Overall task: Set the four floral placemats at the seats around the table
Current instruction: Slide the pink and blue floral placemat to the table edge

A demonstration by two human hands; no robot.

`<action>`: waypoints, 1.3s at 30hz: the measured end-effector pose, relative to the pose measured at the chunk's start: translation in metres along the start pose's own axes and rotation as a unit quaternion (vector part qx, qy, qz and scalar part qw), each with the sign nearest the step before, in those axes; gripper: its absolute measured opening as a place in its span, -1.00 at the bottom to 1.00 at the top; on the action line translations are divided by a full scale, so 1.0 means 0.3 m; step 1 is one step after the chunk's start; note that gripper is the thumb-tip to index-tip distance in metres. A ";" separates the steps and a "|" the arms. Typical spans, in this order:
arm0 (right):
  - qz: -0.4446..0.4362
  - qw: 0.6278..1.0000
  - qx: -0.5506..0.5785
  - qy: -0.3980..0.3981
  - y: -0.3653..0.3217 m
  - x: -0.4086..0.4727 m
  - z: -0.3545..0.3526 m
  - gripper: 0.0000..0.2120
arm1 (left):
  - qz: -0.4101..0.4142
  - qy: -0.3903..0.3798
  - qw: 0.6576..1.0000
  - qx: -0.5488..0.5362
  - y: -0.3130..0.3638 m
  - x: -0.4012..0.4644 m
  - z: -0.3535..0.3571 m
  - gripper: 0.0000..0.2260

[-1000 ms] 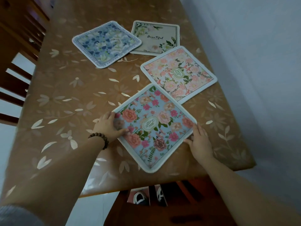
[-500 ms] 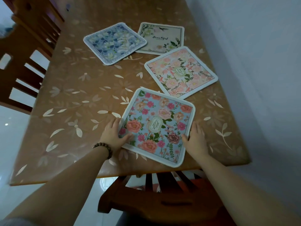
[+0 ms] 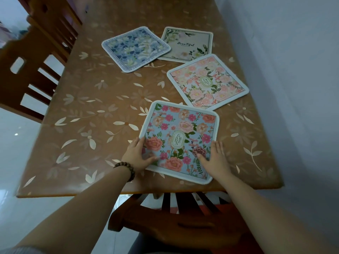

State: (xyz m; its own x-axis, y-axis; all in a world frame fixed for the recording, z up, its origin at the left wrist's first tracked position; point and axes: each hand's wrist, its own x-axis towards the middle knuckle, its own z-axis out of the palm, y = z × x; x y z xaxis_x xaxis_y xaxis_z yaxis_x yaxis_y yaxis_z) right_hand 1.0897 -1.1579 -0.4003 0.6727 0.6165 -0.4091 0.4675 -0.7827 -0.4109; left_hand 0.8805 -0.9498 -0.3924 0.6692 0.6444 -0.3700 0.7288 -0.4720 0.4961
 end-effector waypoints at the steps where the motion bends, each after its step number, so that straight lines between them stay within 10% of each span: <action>1: -0.006 1.000 -0.006 -0.005 0.001 0.019 -0.010 -0.15 | 0.004 0.007 1.000 0.008 -0.001 -0.014 0.004 -0.11; 39: -0.036 0.990 -0.079 -0.109 0.116 -0.163 -0.037 0.35 | 0.007 -0.078 0.969 0.236 0.131 -0.210 0.130 0.13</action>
State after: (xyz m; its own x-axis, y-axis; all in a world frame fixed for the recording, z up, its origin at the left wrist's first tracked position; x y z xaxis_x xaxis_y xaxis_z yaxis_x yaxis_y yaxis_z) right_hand 1.0795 -1.2162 -0.3857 0.5029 0.6615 -0.5564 0.6053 -0.7290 -0.3196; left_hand 0.8725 -1.0325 -0.3802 0.6660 0.5550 -0.4984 0.6802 -0.7262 0.1002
